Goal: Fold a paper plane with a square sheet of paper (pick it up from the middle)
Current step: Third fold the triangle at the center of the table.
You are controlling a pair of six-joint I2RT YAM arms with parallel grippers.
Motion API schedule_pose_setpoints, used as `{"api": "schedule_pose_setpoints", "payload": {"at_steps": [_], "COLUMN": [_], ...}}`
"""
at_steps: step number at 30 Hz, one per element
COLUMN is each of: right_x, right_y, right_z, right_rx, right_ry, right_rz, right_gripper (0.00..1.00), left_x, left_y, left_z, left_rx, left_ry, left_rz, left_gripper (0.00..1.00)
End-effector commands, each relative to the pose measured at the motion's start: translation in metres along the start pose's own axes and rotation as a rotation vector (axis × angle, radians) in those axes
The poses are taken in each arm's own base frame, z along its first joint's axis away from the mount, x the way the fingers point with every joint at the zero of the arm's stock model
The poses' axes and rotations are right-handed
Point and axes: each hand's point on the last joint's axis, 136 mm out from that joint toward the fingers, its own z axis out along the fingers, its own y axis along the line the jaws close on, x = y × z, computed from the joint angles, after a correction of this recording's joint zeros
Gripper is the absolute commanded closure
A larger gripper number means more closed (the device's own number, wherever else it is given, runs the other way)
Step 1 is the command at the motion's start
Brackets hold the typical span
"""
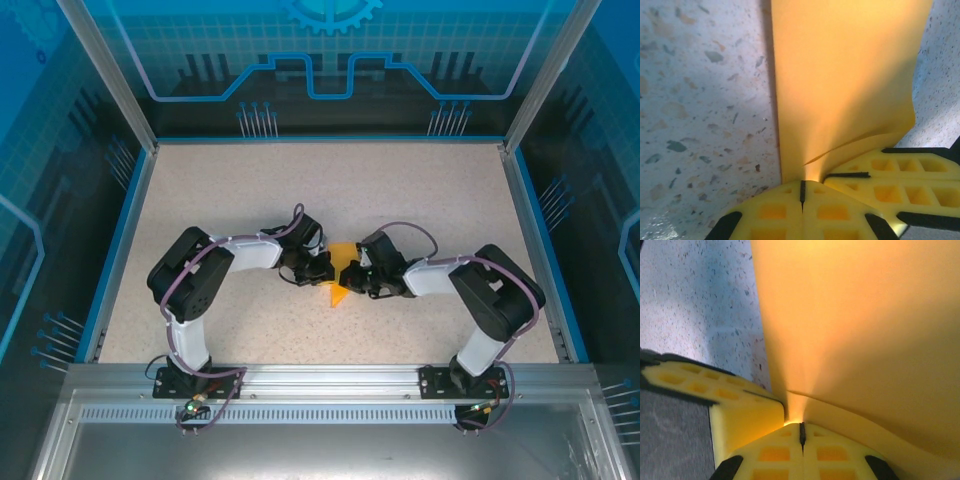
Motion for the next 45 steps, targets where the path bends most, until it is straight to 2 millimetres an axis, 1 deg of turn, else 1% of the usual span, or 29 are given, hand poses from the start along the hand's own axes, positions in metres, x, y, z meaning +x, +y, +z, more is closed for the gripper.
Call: {"api": "schedule_pose_setpoints", "payload": {"at_steps": [1,3,4,9,15,19,26,30,35,40,42,44,45], "right_x": [-0.002,-0.002,0.0,0.002,0.005,0.004,-0.002,-0.009,-0.022,-0.038,-0.047,-0.055,-0.059], "right_y": [0.009,0.012,0.01,-0.008,-0.015,-0.021,-0.047,-0.055,-0.065,-0.078,-0.079,-0.072,-0.066], "right_z": [-0.014,-0.017,-0.018,-0.016,-0.008,-0.005,-0.006,-0.012,-0.022,-0.032,-0.036,-0.039,-0.042], "right_rx": [-0.057,-0.072,-0.07,-0.036,-0.017,0.005,0.069,0.083,0.128,0.169,0.175,0.158,0.141], "right_ry": [-0.004,-0.003,0.003,0.027,0.061,0.062,0.048,0.018,-0.033,-0.072,-0.087,-0.096,-0.103], "right_rz": [-0.104,-0.153,-0.165,-0.162,-0.155,-0.125,-0.016,0.038,0.095,0.144,0.146,0.132,0.115], "right_gripper": [1.0,1.0,1.0,1.0,1.0,1.0,1.0,1.0,1.0,1.0,1.0,1.0,1.0], "left_x": [0.013,0.015,0.015,0.015,0.016,0.016,0.018,0.019,0.022,0.022,0.022,0.021,0.021], "left_y": [0.058,0.062,0.063,0.068,0.072,0.074,0.088,0.097,0.103,0.102,0.101,0.099,0.098], "left_z": [0.009,0.009,0.008,0.007,0.007,0.006,0.002,0.0,0.0,0.001,0.001,0.002,0.002], "left_rx": [-0.233,-0.255,-0.263,-0.315,-0.351,-0.375,-0.456,-0.503,-0.526,-0.523,-0.517,-0.512,-0.509], "left_ry": [0.026,0.031,0.03,0.033,0.041,0.042,0.051,0.057,0.067,0.071,0.072,0.072,0.072], "left_rz": [-0.028,-0.025,-0.024,-0.012,-0.001,0.006,0.005,0.001,-0.003,-0.002,0.003,0.006,0.006], "left_gripper": [1.0,1.0,1.0,1.0,1.0,1.0,1.0,1.0,1.0,1.0,1.0,1.0,1.0]}}
